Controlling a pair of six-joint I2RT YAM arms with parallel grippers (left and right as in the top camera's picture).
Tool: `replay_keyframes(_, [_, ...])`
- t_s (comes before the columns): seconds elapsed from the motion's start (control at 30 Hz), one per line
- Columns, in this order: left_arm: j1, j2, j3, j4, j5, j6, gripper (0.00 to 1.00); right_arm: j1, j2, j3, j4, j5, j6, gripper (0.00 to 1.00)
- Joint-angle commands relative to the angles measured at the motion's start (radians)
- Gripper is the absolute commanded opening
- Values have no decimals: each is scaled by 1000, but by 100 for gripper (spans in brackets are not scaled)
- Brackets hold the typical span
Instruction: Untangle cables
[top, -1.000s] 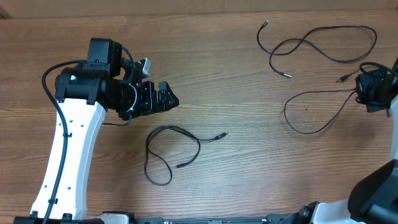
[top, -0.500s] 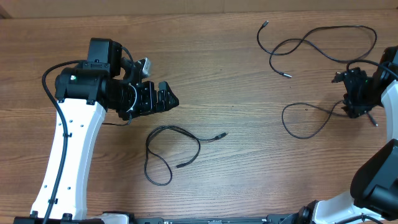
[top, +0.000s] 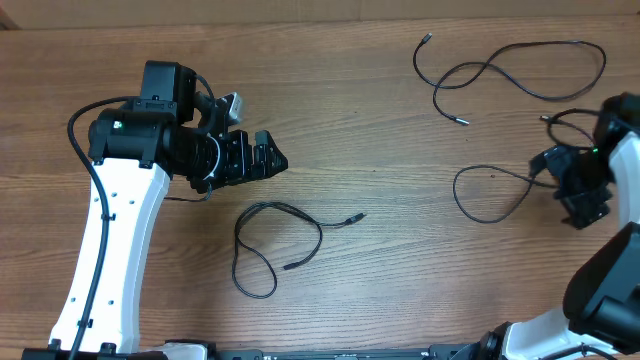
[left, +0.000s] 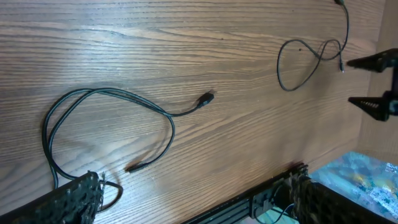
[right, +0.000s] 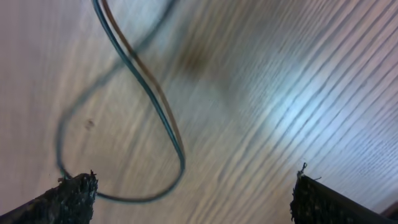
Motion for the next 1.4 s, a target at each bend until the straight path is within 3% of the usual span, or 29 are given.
replay_keyframes(0.0, [-3,3,0,4,-2,8,99,50,-6,-88,24,23,-8,100])
replay_keyframes(0.47, [-3,3,0,12,-2,8,99,195,-6,-300,77,-54,-8,100])
replay_keyframes(0.83, [-3,3,0,11,-2,8,99,402,-6,-316,171,-63,-98,98])
replay_keyframes(1.13, [-3,3,0,4,-2,8,99,444,-6,-318,287,140,-160,90])
replay_keyframes(1.37, [-3,3,0,9,-2,8,99,444,-6,-318,380,3,-391,75])
